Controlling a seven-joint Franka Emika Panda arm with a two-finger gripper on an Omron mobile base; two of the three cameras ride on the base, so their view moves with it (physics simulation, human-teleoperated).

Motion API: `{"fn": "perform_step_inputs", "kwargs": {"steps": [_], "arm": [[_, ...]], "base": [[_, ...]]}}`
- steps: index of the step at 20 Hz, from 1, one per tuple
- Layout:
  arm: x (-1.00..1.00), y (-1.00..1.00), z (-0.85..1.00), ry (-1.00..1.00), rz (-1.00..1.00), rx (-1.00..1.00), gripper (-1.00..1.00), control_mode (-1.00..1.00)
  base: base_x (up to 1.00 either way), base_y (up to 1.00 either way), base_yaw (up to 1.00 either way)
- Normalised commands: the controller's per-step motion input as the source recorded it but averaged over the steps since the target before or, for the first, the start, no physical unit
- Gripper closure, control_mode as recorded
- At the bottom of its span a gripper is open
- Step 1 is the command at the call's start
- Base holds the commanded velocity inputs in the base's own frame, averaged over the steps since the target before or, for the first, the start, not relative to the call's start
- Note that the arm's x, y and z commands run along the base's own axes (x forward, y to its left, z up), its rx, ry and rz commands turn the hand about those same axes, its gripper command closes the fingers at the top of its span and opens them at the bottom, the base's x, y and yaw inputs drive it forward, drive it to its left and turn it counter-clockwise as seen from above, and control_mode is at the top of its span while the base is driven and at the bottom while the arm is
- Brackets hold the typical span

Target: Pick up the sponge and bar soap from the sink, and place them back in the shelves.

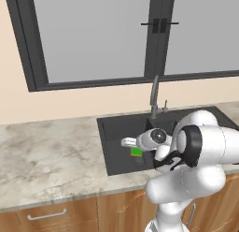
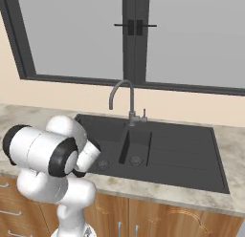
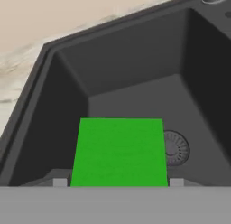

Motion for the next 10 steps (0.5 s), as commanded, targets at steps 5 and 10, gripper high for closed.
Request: {"fn": "perform_step_inputs", "kwargs": {"steps": [5, 10], "arm": [[0.0, 0.08, 0.98, 0.06, 0.0, -0.02, 1.0, -1.0], [-0.02, 0.21, 0.94, 0.09, -0.01, -0.07, 1.0, -1.0]], "base": [[0.0, 0.0, 0.0], [0.0, 0.0, 0.0]]}}
